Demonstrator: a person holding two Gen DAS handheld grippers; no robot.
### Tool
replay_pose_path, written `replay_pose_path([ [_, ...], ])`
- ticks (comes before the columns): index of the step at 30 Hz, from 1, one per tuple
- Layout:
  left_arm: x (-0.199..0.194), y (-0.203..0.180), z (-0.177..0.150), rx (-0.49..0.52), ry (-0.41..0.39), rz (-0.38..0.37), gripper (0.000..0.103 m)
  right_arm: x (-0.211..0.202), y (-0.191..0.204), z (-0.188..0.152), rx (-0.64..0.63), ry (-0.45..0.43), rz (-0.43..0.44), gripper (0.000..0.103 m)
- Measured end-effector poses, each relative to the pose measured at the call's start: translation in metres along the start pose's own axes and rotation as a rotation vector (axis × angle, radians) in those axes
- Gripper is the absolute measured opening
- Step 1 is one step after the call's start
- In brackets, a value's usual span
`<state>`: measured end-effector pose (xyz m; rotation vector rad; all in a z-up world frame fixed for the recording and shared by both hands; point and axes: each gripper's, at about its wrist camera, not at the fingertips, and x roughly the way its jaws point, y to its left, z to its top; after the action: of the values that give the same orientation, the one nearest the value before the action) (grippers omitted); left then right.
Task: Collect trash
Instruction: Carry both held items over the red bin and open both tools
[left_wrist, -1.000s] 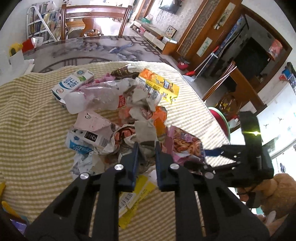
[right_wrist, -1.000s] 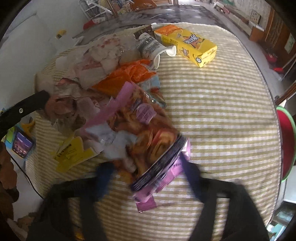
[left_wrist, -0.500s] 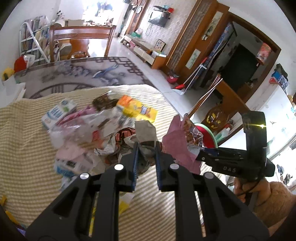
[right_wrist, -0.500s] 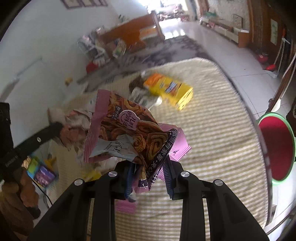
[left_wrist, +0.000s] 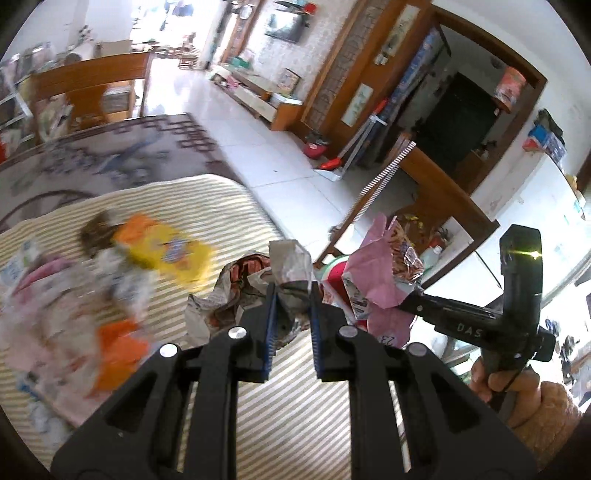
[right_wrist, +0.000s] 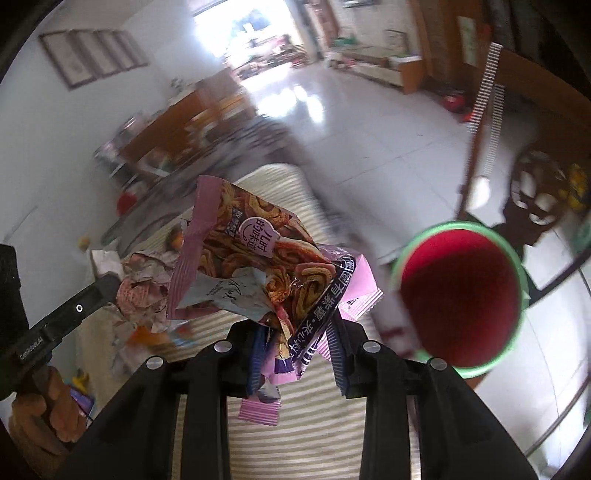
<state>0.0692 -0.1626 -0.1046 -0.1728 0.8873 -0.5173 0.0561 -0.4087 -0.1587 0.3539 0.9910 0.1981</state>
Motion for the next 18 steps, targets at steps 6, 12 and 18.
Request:
replay_pose_path([
  [6, 0.073, -0.063, 0.016, 0.07, 0.055, -0.061, 0.016, -0.019, -0.079, 0.004, 0.114, -0.023, -0.071, 0.031],
  [12, 0.14, -0.116, 0.02, 0.136, 0.119, -0.092, 0.016, -0.027, -0.142, 0.011, 0.197, -0.033, -0.097, 0.033],
  [18, 0.169, -0.148, 0.022, 0.2, 0.141, -0.099, 0.039, -0.029, -0.173, 0.015, 0.246, -0.043, -0.119, 0.053],
])
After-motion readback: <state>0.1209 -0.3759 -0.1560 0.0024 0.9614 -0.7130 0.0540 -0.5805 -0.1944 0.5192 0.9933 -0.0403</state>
